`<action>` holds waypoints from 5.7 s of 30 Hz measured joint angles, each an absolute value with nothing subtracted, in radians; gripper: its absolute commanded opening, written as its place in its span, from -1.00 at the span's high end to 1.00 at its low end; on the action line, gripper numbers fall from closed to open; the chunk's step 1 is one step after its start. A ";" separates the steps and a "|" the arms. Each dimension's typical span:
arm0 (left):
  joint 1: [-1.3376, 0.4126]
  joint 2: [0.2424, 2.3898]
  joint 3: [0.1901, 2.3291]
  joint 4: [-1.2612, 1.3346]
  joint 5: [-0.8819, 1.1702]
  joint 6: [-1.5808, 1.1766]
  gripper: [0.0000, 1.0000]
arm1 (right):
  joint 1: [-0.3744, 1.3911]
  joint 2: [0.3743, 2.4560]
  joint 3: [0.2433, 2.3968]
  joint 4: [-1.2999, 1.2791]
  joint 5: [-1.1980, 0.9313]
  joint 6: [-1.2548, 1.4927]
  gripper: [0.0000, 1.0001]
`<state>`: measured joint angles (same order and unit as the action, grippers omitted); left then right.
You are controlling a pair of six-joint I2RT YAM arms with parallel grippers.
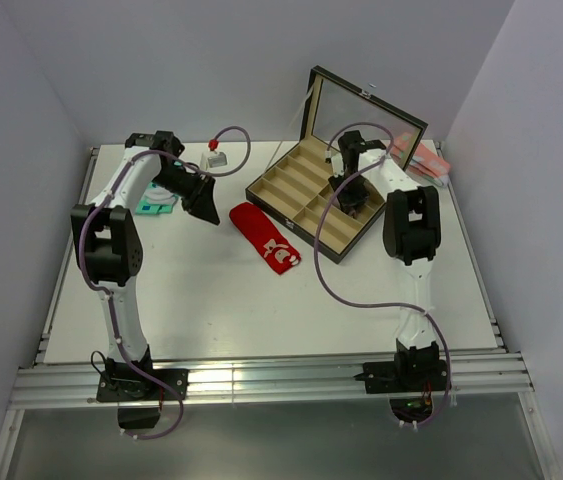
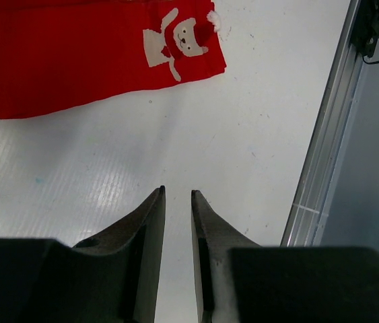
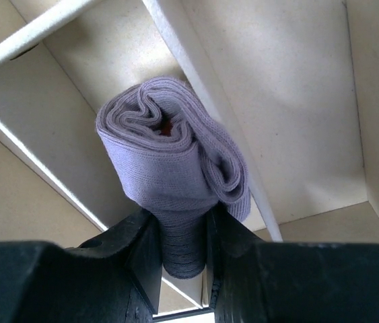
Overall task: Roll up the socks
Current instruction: Place the sock in the storage box, then roll the sock at the center of the board.
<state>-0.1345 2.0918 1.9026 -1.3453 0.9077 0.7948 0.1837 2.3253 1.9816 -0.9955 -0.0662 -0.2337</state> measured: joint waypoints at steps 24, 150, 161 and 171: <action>-0.147 2.092 1.903 -1.344 0.893 0.789 0.46 | 0.159 2.194 1.832 -0.879 -0.186 -0.224 -0.10; -0.976 1.814 0.994 0.093 -0.233 0.116 0.24 | 0.369 1.172 0.992 -0.456 0.109 0.400 -0.22; -0.981 1.850 0.998 0.100 -0.238 0.118 0.22 | 0.369 1.172 0.971 -0.449 0.111 0.395 -0.22; -0.976 1.851 0.997 0.117 -0.303 0.128 0.21 | 0.369 1.165 0.957 -0.448 0.110 0.391 -0.22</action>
<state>-0.9764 1.8511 0.9966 0.1173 -0.3031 0.1280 0.3687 1.1648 0.9569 -0.4484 0.1104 0.3912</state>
